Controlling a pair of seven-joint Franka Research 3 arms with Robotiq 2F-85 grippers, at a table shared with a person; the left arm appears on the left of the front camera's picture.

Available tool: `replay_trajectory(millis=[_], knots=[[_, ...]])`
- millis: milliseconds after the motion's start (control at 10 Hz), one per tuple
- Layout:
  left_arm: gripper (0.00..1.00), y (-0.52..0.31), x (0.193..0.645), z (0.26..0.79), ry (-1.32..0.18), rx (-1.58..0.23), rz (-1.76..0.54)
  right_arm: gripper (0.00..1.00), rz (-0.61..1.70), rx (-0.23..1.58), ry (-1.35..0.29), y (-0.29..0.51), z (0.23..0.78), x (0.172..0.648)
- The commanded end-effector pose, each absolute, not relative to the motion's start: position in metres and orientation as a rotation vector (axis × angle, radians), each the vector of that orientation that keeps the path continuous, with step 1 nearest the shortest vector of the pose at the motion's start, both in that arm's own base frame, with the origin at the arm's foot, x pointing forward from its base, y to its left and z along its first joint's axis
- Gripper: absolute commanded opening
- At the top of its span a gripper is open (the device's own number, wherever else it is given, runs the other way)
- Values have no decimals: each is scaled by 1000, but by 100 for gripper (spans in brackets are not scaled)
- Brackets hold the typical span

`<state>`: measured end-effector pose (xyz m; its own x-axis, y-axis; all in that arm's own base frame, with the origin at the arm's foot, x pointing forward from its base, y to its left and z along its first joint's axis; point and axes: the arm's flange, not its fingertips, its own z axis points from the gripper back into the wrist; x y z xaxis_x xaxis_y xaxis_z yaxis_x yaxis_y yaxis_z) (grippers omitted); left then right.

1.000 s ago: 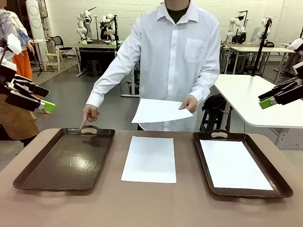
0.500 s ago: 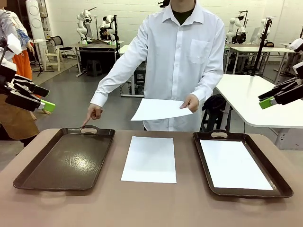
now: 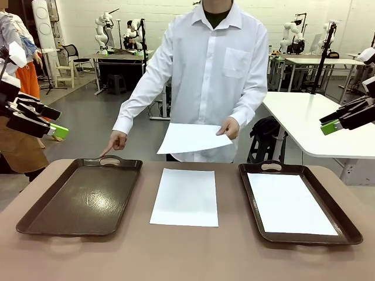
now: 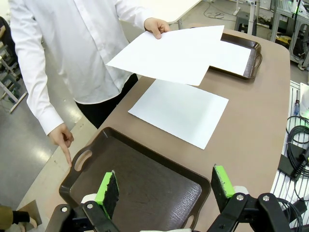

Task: Sort the A4 documents.
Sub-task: Receive the A4 Paper.

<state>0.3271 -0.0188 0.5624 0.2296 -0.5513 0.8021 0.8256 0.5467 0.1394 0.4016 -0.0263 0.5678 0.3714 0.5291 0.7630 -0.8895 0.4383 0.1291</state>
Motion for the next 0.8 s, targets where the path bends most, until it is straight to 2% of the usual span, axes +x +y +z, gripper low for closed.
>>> replay_trajectory(millis=[0,300,700], knots=[[100,-18,329,561,-938,-354,-981,89,981,593,-710,-26,567,402],[100,-19,327,562,-931,-347,-973,89,981,593,-710,-26,567,402],[100,-29,385,526,-853,-550,-661,89,981,593,-710,-26,567,402]])
